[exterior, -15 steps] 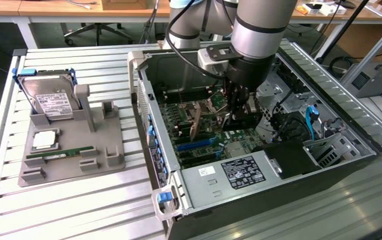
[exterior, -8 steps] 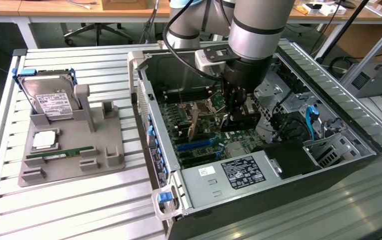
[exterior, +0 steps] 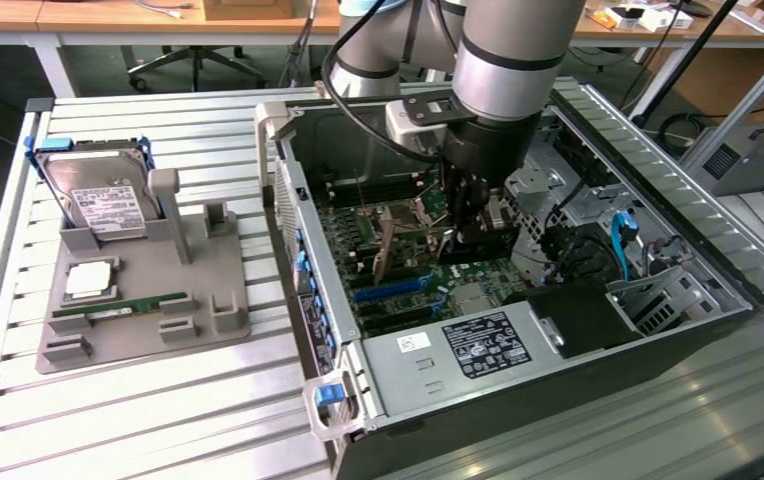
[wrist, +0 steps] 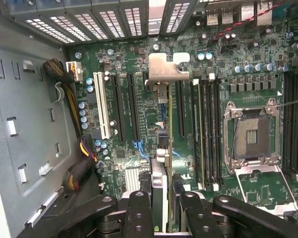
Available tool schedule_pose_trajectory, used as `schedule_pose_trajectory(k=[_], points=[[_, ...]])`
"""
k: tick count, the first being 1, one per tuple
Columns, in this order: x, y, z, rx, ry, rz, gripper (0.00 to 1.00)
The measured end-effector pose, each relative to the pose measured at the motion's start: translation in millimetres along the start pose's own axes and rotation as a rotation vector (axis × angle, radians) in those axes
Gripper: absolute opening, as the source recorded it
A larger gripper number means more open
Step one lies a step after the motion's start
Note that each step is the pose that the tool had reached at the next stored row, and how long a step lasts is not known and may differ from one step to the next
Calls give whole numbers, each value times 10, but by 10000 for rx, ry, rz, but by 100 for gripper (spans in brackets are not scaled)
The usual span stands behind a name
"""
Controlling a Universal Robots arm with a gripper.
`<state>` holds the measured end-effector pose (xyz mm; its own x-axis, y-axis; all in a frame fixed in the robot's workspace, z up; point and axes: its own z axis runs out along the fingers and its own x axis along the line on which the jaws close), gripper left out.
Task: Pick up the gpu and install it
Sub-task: 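Insert the gpu into the slot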
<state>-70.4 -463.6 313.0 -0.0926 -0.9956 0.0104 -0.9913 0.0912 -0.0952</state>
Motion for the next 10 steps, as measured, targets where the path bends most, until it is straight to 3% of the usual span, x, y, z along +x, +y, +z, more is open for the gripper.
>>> schedule_pose_trajectory(k=[10], points=[[5,40,11,0,-1,0,27]])
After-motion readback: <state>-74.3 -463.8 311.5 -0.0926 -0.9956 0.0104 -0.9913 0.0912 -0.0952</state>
